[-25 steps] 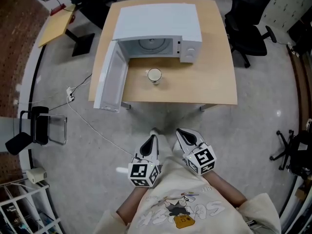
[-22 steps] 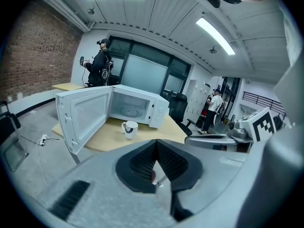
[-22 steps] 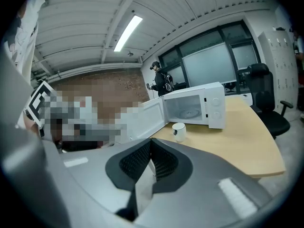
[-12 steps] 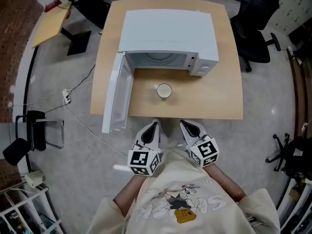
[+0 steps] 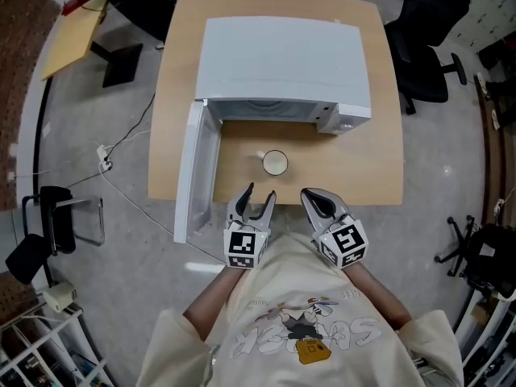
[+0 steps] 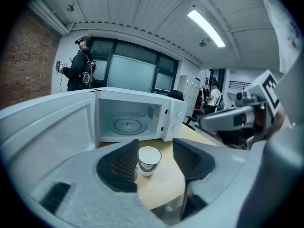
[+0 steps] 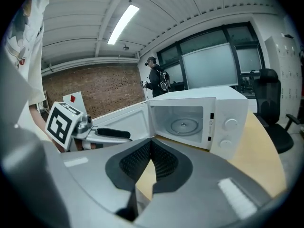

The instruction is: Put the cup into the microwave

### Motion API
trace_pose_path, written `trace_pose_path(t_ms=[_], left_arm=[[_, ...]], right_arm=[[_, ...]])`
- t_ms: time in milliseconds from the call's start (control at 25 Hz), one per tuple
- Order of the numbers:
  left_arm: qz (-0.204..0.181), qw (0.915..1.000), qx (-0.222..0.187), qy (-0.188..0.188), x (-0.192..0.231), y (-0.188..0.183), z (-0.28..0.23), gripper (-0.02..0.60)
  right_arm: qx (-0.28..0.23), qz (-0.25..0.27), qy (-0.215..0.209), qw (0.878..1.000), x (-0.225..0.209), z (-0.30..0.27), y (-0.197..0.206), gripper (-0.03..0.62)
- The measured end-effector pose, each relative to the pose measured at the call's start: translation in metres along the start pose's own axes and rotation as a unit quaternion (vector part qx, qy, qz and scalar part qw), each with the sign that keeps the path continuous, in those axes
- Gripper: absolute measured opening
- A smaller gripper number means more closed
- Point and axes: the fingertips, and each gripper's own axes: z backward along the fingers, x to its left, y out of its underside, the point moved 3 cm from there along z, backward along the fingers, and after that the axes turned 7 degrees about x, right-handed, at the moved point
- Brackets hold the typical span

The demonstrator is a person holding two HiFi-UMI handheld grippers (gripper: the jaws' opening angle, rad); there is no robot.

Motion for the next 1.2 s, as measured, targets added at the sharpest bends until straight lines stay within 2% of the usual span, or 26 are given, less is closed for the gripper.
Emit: trace_pose_path(t_ms=[80,240,400,680,800,840,1200], left_arm=[[-0.013,0.9998,0.015,0.001,0.003,0.012,-0.023,0.286],[-0.007,0.9986,0.052,0.000,0.009,0.040,-0.074,0.399],[0.004,0.9964,0.084,-0.007,0.014,0.062,-0.116,0.463],[-0.012,0.9951,0.092,-0.033,0.026,0.078,-0.164,0.469],[-0.021,0.9954,0.090,-0.027,0.025,0.074,-0.173,0.432],[-0.024,0.9956,0.088,-0.026,0.025,0.072,-0.175,0.407],[-0.021,0.9958,0.083,-0.033,0.028,0.053,-0.161,0.403]], right_arm=[[-0.003,-0.003,0.002,1.000,-0.010,0.002,-0.001,0.006],[0.002,-0.011,0.006,1.000,-0.026,0.007,0.005,0.006],[0.016,0.002,0.014,1.000,-0.032,0.015,0.009,0.006],[0.023,0.000,0.050,0.998,-0.052,0.033,0.016,0.006],[0.026,-0.005,0.060,0.998,-0.057,0.038,0.019,0.006],[0.025,-0.006,0.062,0.998,-0.058,0.039,0.018,0.006],[0.016,-0.015,0.058,0.998,-0.064,0.035,0.015,0.006]])
